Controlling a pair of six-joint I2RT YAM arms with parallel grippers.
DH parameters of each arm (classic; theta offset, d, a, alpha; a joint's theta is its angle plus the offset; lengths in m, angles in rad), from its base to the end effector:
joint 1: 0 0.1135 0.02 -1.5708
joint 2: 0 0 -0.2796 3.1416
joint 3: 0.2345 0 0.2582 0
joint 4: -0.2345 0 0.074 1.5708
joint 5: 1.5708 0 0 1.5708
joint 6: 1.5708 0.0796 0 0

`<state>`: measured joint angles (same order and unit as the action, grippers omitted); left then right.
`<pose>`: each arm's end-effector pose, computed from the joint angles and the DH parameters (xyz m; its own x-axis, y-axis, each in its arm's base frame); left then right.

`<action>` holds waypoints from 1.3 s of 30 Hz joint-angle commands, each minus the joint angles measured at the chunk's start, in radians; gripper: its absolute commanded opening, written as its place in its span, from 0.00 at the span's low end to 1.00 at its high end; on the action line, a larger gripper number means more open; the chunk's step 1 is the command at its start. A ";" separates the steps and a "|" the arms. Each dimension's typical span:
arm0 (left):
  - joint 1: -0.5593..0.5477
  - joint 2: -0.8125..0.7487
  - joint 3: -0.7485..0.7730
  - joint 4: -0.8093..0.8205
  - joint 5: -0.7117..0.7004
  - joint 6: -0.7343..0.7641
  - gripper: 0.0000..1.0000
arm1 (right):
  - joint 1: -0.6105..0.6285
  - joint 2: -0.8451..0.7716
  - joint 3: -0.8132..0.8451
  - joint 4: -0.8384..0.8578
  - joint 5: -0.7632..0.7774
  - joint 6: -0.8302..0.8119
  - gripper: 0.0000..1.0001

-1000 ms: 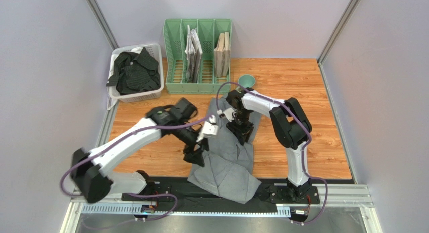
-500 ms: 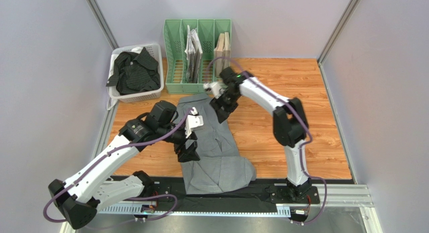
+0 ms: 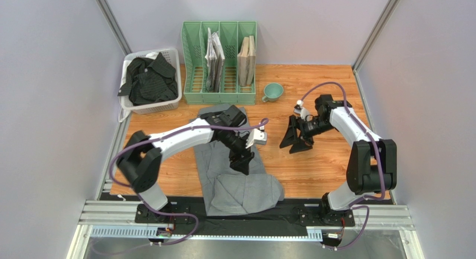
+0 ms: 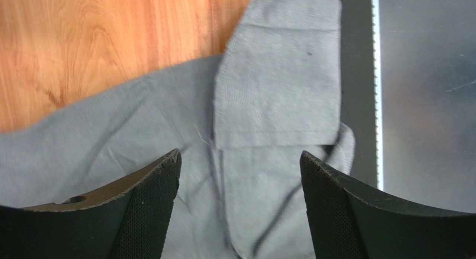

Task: Fold and stack the long sleeve shirts
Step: Fold the shirt

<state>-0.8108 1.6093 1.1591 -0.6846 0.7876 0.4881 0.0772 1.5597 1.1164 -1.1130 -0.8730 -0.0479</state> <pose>0.1919 -0.2838 0.2196 -0.2150 0.7065 -0.6742 0.9266 -0.0704 -0.3693 0.2658 0.0817 0.2144 -0.9929 -0.1076 -0.0512 -0.1083 0.6353 0.7646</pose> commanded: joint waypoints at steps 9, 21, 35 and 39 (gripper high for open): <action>-0.086 0.290 0.221 -0.115 0.150 0.165 0.79 | -0.151 -0.033 -0.128 0.010 -0.066 0.131 0.77; -0.094 0.429 0.271 -0.081 0.121 0.132 0.87 | -0.159 -0.041 -0.153 0.022 0.014 0.238 0.86; -0.113 0.380 0.232 -0.162 0.268 0.179 0.38 | -0.160 -0.021 -0.153 0.028 -0.026 0.217 0.84; -0.113 0.315 0.228 -0.196 0.291 0.162 0.14 | -0.160 -0.016 -0.158 0.028 -0.072 0.197 0.74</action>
<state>-0.9207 2.0335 1.3930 -0.8463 0.9825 0.6258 -0.0761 1.5486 0.9600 -1.0981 -0.8764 0.1631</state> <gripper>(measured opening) 0.242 0.790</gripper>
